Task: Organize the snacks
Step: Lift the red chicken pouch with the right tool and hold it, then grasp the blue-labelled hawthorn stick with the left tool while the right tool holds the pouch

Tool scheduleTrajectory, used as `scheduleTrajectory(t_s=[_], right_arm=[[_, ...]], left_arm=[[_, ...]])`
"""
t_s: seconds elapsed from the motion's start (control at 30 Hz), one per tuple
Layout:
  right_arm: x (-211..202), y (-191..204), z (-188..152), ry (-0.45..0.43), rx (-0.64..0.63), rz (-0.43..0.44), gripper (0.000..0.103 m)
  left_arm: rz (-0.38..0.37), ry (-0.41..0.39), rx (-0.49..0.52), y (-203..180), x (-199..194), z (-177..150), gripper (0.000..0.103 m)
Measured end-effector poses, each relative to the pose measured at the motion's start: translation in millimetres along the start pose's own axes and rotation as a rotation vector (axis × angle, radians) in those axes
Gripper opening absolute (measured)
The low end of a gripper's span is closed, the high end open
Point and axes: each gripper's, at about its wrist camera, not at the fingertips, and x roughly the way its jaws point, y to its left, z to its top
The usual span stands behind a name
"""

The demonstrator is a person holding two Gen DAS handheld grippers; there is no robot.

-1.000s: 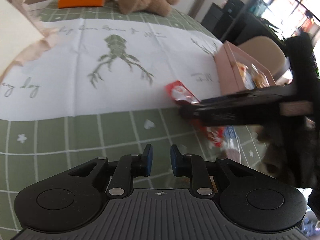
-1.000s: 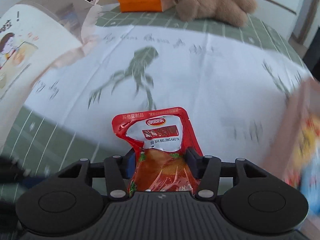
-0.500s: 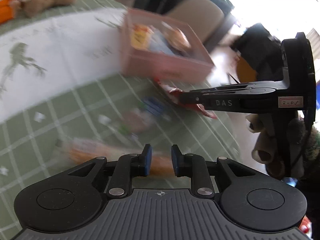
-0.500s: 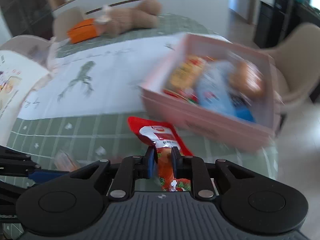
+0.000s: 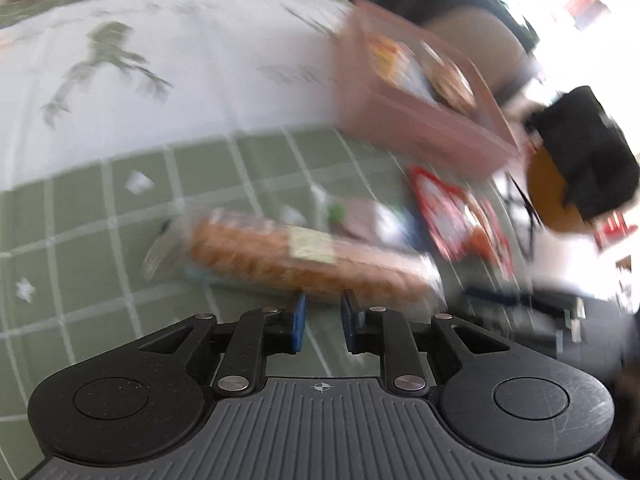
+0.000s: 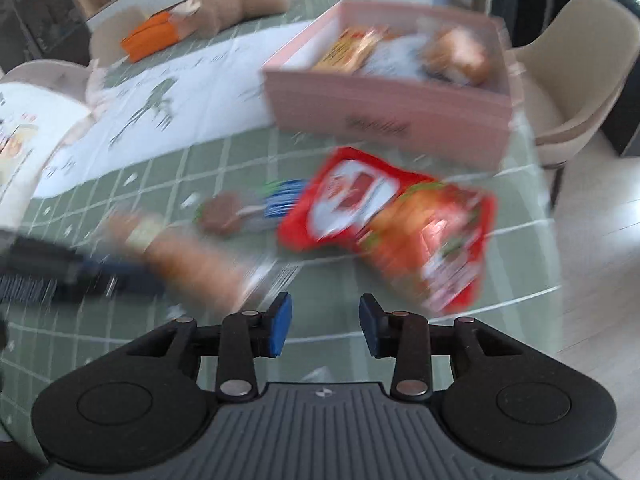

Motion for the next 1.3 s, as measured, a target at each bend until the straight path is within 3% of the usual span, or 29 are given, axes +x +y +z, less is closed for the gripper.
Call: scheduleTrajectory(t_s=[0.17, 0.27, 0.33, 0.4, 0.53, 0.63, 0.67, 0.73, 0.8, 1.03, 1.13, 1.17, 1.2, 1.3], right_arm=[[6, 36, 5, 0.026, -0.011, 0.181, 0.043], [-3, 57, 11, -0.016, -0.107, 0.168, 0.043], [-12, 51, 19, -0.066, -0.129, 0.12, 0.049], [-17, 30, 30, -0.103, -0.088, 0.052, 0.074], [-11, -30, 50, -0.166, 0.06, -0.169, 0.078], [0, -71, 50, -0.161, 0.19, -0.216, 0.078], [3, -81, 48, -0.147, 0.232, -0.211, 0.075], [11, -93, 42, -0.109, 0.296, -0.179, 0.061], [8, -94, 35, -0.111, 0.331, -0.141, 0.059], [1, -53, 22, -0.044, 0.26, 0.007, 0.058], [-7, -41, 28, -0.064, 0.16, 0.006, 0.068], [-8, -39, 31, -0.063, 0.128, 0.006, 0.08], [-7, -36, 34, -0.058, 0.103, 0.009, 0.085], [4, -39, 41, -0.038, 0.137, 0.031, 0.085]], left_arm=[[0.051, -0.109, -0.111, 23, -8, 24, 0.023], [0.047, -0.134, -0.12, 29, -20, 28, 0.023], [0.036, -0.12, -0.107, 26, -21, 28, 0.023], [0.028, -0.109, -0.09, 20, -16, 27, 0.023], [0.005, -0.134, -0.013, -2, -17, 23, 0.023], [-0.052, -0.104, 0.083, -25, -13, 20, 0.023], [-0.085, -0.079, 0.112, -32, -9, 17, 0.023], [-0.135, -0.025, 0.159, -45, 0, 11, 0.023], [-0.152, 0.015, 0.203, -55, 10, 3, 0.023], [-0.066, 0.047, 0.225, -56, 28, -6, 0.023], [0.001, 0.019, 0.211, -44, 25, -3, 0.023], [0.02, 0.011, 0.196, -40, 24, -1, 0.023], [0.03, 0.005, 0.181, -36, 22, -1, 0.023], [0.054, -0.017, 0.128, -21, 17, 3, 0.023]])
